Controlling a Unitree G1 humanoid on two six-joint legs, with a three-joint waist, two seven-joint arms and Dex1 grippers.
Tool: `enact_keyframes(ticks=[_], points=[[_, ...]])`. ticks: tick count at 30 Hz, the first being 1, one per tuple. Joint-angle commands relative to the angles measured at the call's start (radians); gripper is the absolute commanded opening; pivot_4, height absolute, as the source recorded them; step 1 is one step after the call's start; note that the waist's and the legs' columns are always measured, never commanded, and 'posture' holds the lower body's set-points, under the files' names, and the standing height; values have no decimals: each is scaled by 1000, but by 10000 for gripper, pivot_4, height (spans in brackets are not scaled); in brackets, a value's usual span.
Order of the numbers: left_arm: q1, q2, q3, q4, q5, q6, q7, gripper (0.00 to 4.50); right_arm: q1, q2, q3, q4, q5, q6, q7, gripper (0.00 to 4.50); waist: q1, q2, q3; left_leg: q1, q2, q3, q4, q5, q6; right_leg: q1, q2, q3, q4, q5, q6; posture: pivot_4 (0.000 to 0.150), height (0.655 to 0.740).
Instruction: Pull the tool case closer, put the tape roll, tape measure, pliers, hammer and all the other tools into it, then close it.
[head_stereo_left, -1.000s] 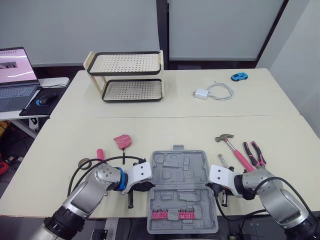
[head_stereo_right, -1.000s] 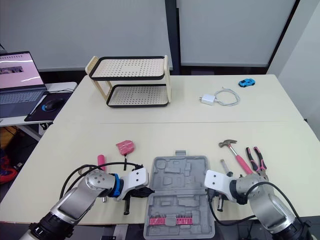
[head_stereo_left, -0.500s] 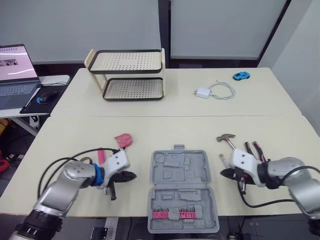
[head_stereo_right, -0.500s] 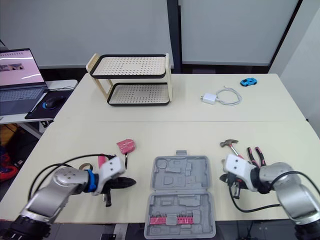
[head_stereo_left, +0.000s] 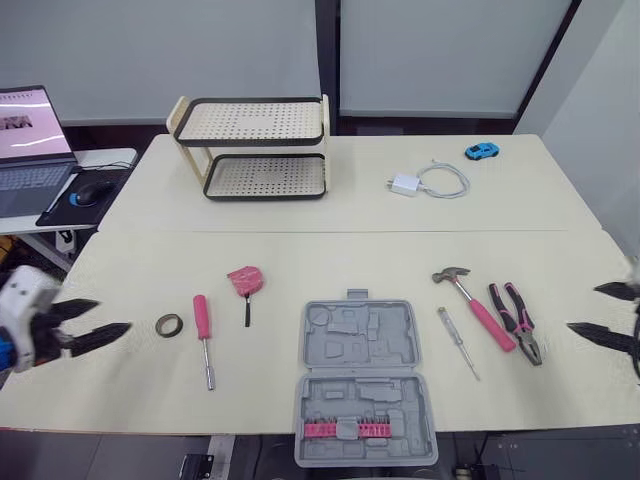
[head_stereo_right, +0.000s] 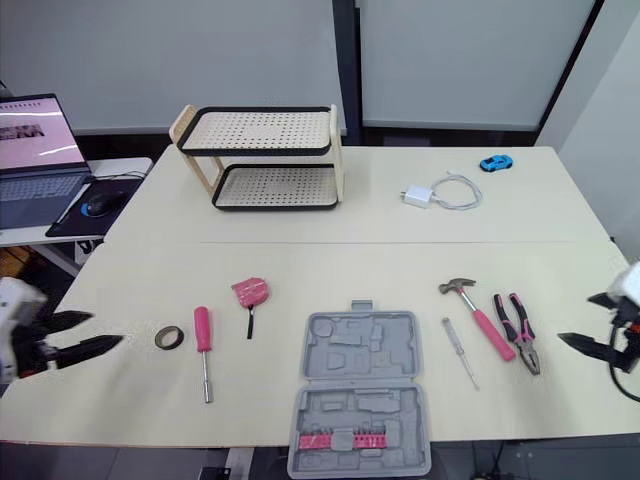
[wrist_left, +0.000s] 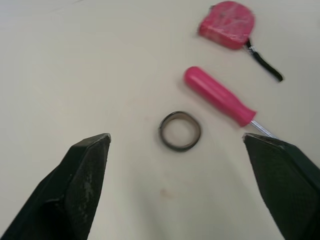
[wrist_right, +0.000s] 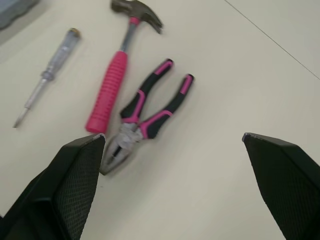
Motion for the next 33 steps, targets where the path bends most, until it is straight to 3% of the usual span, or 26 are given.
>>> enact_keyframes(ticks=[1,6,11,16,22,28,33], points=[[-25,20,30,126,17,-99,20,44908,-21,-18,-27,153,-13,-109,-21,45000,0,0,1,0,0,0,0,0,0,0,0,0,0,0,0,1500,7400],[-45,10,20,177,13,-141,40,44908,-70,-30,-2,309,-25,-203,-49,45000,-1,1,1,0,0,0,0,0,0,-1,0,0,1,0,0,1500,7400],[-44,1,14,164,18,-161,69,44908,-147,-15,44,258,-7,-191,-88,45000,-7,1,1,0,1,1,0,0,0,-2,0,2,2,0,0,1500,7400],[-9,-24,24,88,13,-169,92,44908,-212,31,167,-24,61,-61,-85,45000,-16,2,1,0,2,1,0,0,0,-3,1,3,2,0,0,1500,7400],[96,-122,51,-72,18,-244,199,44908,-400,147,403,-386,207,131,-96,45000,-20,2,2,-2,4,-2,0,0,-1,-6,1,4,2,0,0,1500,7400],[270,-166,93,-278,-35,-85,195,44908,-554,336,551,-599,368,203,-137,45000,-9,-3,1,-7,4,-1,0,-1,-2,-11,1,4,2,1,0,1500,7400],[435,-252,143,-491,-74,0,228,44908,-660,472,626,-624,428,198,-158,45000,-1,-3,1,-7,6,0,1,-1,-2,-11,0,5,2,2,-2,1500,7400]])
